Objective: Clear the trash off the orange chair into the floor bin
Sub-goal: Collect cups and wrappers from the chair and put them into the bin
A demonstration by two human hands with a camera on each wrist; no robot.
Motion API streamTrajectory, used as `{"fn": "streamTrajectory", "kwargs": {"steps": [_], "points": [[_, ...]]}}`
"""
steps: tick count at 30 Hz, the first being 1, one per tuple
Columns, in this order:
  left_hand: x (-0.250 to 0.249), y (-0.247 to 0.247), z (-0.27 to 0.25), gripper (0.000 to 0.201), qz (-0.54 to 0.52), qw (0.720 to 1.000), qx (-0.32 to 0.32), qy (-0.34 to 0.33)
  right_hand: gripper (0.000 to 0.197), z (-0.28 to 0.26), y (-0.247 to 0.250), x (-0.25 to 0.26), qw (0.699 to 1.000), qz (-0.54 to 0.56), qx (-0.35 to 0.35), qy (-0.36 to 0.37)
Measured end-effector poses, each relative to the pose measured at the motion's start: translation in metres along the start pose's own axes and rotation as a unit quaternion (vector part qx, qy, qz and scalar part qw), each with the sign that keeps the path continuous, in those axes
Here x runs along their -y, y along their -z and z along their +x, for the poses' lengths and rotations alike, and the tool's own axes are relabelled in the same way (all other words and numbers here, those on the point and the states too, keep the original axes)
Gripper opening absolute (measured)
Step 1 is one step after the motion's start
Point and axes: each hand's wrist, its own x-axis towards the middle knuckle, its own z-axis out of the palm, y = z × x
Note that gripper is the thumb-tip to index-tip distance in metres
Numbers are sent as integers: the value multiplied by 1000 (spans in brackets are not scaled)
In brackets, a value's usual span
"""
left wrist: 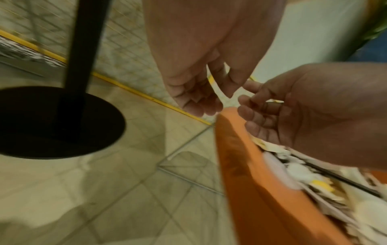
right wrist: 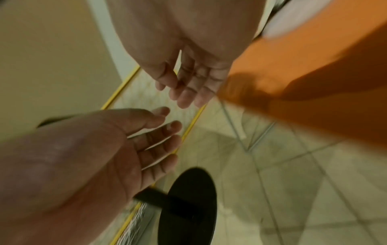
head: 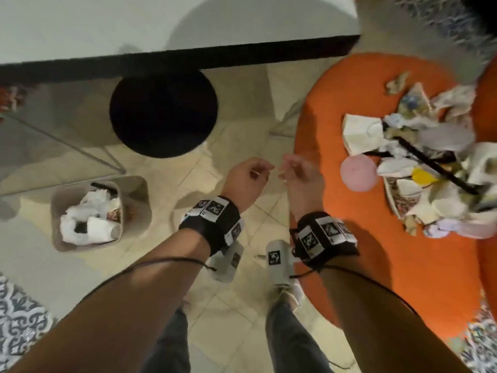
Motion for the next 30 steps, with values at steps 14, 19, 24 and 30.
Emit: {"fn": "streamTrajectory", "kwargs": {"steps": [14, 19, 24, 30], "points": [[-140, -223, 17, 68, 274, 960, 6, 58, 94, 11, 325, -116, 931, -61, -281, -226], [-117, -242, 39, 76, 383, 917, 77, 85, 96, 33, 329, -125, 924, 112, -282, -233], [-112, -260, 34, 60, 357, 931, 56, 54, 92, 50, 333, -125, 900, 175, -295, -268], [-117, -263, 33, 63, 189, 977, 16, 99, 107, 60, 331, -114, 838, 297, -328, -320]]}}
